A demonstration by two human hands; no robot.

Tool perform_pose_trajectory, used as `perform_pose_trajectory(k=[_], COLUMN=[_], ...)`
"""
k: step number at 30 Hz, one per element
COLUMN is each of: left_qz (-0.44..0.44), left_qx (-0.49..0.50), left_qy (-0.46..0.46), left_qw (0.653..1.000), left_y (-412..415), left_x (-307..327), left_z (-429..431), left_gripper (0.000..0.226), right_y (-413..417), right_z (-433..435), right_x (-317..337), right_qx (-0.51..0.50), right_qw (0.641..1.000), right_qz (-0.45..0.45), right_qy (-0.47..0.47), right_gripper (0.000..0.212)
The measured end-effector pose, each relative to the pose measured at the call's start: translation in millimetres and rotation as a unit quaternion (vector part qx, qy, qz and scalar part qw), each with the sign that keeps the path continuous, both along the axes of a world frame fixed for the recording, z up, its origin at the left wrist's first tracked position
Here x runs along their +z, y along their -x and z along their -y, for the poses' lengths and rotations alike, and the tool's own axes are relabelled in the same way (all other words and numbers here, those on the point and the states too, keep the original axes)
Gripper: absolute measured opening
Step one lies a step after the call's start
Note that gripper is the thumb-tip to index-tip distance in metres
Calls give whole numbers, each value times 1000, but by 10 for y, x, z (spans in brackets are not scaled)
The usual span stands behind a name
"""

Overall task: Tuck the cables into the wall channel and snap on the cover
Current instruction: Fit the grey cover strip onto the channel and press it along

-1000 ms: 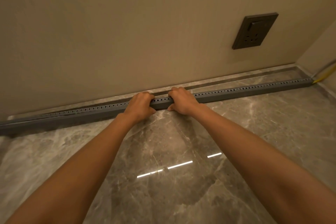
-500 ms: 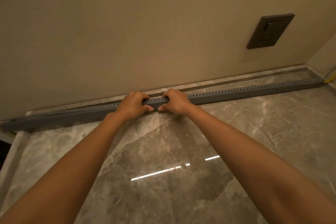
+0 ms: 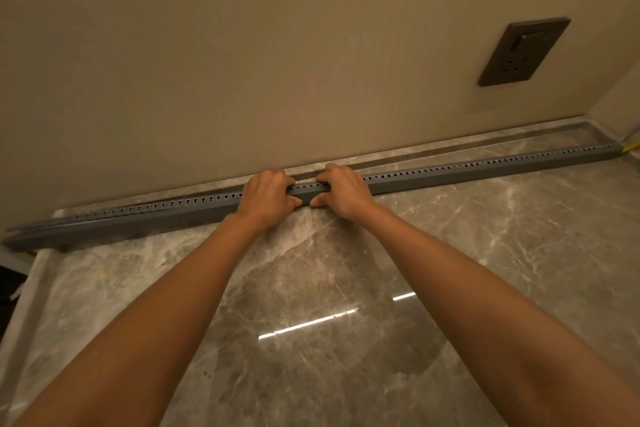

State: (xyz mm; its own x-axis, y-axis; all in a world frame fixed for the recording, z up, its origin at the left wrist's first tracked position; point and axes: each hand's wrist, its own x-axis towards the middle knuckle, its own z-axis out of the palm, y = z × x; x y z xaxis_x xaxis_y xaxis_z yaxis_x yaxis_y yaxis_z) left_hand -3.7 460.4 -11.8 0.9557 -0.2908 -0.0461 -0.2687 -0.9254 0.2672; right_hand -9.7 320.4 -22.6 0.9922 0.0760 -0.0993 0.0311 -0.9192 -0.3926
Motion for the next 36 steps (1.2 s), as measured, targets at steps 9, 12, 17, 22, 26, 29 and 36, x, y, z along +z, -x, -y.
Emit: perform_pose_trajectory(k=[9, 12, 17, 22, 26, 29, 36], left_qz=[-39, -51, -88, -20, 11, 7, -40], left_qx=[27, 60, 57, 56, 61, 70, 104], left_qy=[109, 118, 76, 31, 16, 12, 38], left_qw=[993, 990, 992, 998, 998, 997, 993], left_y=[6, -21, -67, 30, 65, 70, 72], left_x=[16, 29, 29, 3, -11, 1, 56], left_z=[-338, -555, -724, -620, -587, -568, -531], left_gripper=[26, 28, 25, 27, 30, 30, 31], right_y=[-35, -62, -83, -27, -19, -32, -90], right_z=[-128, -296, -509, -567, -563, -555, -495], right_x=[122, 125, 110, 39, 44, 39, 47], right_qx=[10, 25, 37, 12, 53, 73, 99], right_qw=[999, 998, 997, 999, 998, 996, 994], right_qz=[-46, -63, -70, -22, -11, -5, -29], right_qy=[10, -5, -2, 20, 40, 54, 32], right_gripper=[43, 41, 35, 38, 38, 38, 46])
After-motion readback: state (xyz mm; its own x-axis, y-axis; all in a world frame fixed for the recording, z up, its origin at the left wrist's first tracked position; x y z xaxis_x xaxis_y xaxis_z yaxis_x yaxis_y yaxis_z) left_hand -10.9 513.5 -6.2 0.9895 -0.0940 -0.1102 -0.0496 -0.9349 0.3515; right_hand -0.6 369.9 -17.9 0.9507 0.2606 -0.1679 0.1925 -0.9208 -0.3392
